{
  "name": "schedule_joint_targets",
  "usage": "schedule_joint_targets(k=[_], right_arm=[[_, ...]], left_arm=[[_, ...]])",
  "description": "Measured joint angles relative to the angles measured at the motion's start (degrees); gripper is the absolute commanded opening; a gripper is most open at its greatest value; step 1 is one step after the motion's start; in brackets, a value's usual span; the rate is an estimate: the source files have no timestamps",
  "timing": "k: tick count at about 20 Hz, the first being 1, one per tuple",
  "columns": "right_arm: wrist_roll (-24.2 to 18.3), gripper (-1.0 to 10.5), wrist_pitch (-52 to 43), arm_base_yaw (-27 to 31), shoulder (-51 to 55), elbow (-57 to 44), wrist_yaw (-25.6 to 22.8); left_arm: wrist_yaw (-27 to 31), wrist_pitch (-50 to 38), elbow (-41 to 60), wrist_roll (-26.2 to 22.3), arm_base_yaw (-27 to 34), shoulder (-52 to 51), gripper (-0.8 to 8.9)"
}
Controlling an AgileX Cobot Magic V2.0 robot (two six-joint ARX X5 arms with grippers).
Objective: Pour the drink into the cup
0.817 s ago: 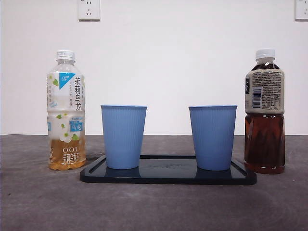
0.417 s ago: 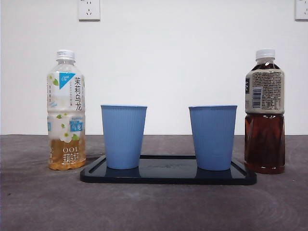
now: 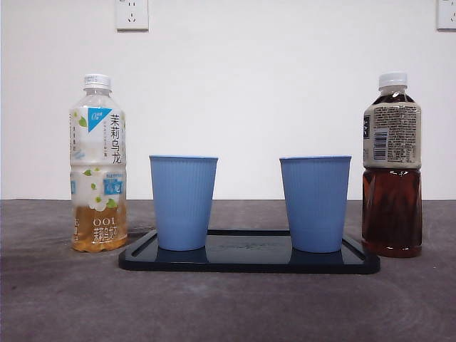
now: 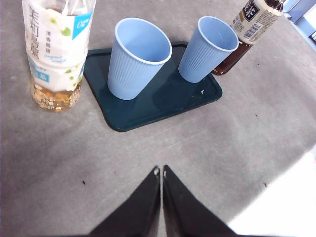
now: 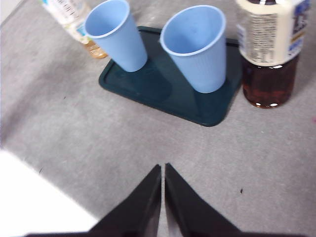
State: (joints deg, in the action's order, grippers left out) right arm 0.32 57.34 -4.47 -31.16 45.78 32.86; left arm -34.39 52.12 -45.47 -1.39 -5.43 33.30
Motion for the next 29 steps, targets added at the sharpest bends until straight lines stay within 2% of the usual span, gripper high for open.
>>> schedule_joint_targets(k=[2,4,5,6,12,15,18,21,23,29], right_arm=[[-0.1,0.6,0.0,-0.1,0.0,0.0,0.0],[-0.2,2.9,0.0,-0.1,0.0,0.0,0.0],[-0.2,3.8,0.0,-0.1,0.0,0.0,0.0],[-0.1,4.1,0.0,-0.1,0.0,0.0,0.0],[1.2,4.1,-1.4,-0.1,0.0,0.0,-1.4],[5.1,4.1,-8.0,-0.1,0.0,-1.8,-1.6],[10.6,4.1,-17.8,-0.3,-0.1,-9.2,-3.0],[16.6,4.1,-30.1,-2.6,-0.8,-16.7,-7.3],[19.5,4.1,-37.4,-5.5,-1.8,-20.3,-12.2],[21.2,4.3,-56.0,-15.0,-10.4,-28.0,-27.4]], left_arm=[[0.0,0.0,0.0,0.0,-0.1,0.0,1.72],[0.0,0.0,0.0,0.0,-0.1,0.0,3.61],[0.0,0.0,0.0,0.0,-0.1,0.0,4.04],[0.0,0.0,0.0,0.0,-0.1,0.0,4.12],[0.0,-0.3,0.0,0.0,-0.1,0.0,4.11],[0.0,-0.7,0.0,0.0,-0.1,0.0,4.11],[0.0,-0.7,0.0,0.0,-0.1,0.0,4.11],[0.0,-0.7,0.0,0.0,-0.1,0.0,4.11],[0.0,-0.7,0.0,0.0,-0.1,0.0,4.11],[0.0,-0.9,0.0,-0.1,-0.1,0.0,4.11]])
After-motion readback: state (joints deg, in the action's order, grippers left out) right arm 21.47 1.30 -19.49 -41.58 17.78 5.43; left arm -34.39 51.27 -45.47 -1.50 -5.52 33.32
